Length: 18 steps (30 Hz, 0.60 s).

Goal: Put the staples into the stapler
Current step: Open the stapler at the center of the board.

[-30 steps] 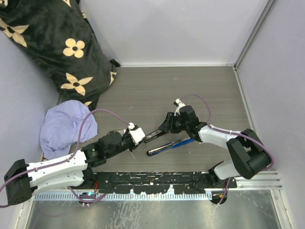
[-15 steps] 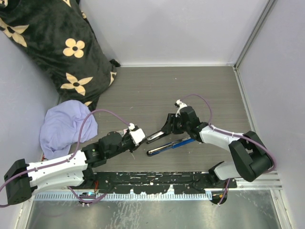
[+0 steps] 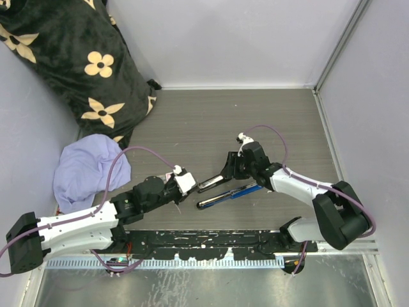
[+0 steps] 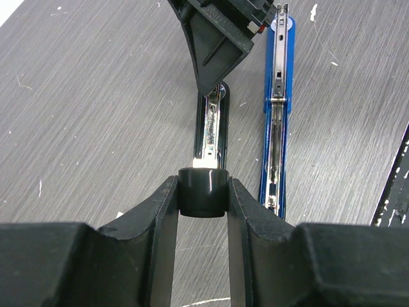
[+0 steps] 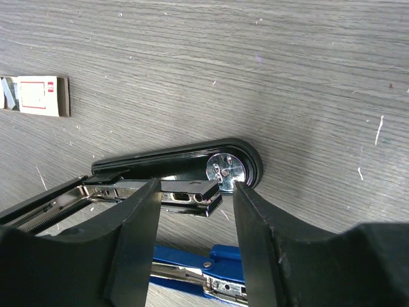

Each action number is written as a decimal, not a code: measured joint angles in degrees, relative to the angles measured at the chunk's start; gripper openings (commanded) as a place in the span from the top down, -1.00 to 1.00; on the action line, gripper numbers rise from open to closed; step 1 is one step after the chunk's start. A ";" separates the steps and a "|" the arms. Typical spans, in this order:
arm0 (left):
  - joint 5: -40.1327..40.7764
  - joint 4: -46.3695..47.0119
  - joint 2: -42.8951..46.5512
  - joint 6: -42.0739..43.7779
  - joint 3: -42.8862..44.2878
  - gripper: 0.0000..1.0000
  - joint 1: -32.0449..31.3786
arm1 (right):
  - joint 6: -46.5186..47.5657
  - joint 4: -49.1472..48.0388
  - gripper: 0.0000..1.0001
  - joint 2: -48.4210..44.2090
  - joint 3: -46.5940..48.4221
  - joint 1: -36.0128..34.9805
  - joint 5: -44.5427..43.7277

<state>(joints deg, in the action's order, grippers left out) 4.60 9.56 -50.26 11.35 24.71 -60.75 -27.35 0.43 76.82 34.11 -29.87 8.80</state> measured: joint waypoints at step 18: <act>-0.50 1.53 -1.27 -0.02 0.00 0.99 -0.24 | 0.44 4.37 0.26 -1.51 0.81 0.09 -1.38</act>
<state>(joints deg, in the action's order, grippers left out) 4.10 11.09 -51.53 11.33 24.71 -60.99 -26.92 4.80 75.31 34.92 -29.78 7.42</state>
